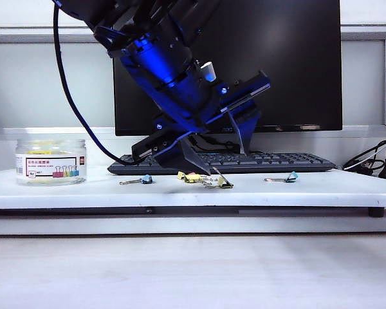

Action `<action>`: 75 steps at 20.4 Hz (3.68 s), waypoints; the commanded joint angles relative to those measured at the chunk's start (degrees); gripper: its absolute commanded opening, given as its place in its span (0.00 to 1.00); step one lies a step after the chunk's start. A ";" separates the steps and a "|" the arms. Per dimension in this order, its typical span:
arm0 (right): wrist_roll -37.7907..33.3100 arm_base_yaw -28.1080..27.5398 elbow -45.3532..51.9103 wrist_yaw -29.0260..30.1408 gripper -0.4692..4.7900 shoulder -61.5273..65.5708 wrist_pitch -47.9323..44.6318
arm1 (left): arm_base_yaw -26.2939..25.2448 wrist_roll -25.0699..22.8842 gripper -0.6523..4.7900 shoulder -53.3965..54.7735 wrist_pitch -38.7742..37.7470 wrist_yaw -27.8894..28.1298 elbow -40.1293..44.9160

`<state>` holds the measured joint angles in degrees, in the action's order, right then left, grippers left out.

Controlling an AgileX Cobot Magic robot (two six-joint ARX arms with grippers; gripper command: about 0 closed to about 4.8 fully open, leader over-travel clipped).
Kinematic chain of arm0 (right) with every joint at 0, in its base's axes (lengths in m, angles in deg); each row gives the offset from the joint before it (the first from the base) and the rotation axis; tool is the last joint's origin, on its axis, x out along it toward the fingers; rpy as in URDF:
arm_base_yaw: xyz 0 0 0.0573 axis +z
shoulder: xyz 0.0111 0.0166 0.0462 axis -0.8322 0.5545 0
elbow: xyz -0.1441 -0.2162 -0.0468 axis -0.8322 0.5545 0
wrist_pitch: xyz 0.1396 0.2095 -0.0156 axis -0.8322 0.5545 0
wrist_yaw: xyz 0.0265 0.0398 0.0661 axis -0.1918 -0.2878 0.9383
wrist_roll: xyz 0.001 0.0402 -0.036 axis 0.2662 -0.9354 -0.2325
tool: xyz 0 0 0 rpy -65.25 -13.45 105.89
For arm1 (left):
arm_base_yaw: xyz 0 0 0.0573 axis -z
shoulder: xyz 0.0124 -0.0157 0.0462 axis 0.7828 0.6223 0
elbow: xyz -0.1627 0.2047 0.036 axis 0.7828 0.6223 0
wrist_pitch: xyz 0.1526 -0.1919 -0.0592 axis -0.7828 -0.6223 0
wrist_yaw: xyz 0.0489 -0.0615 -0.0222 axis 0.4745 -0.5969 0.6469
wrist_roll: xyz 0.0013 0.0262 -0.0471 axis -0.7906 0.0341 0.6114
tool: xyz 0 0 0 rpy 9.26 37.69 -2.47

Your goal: Pick up the clips with the largest number of clips of the same color on the table and place them in a round transparent plastic box.

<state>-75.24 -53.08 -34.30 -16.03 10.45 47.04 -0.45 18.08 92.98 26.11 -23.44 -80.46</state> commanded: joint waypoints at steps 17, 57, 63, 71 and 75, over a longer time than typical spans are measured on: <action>0.15 0.04 -0.24 0.37 0.22 -0.13 -0.77 | -0.94 0.44 0.62 1.64 3.65 1.07 -0.20; 0.17 0.07 -0.24 0.33 0.22 -0.13 -0.79 | -0.94 0.09 0.16 3.54 6.27 0.96 -0.24; 0.17 0.07 -0.24 0.33 0.22 -0.13 -0.79 | -0.94 -0.70 0.11 3.54 6.69 0.98 -0.24; 0.17 0.07 -0.24 0.31 0.22 -0.13 -0.77 | -0.96 -2.67 0.11 3.43 8.59 0.55 -1.09; 0.17 0.04 -0.24 0.33 0.22 -0.13 -0.77 | -0.96 -7.45 0.11 2.93 4.50 0.22 -5.35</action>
<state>-75.22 -53.05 -34.30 -16.03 10.45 47.06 -1.37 12.90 96.45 31.80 -23.20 -85.03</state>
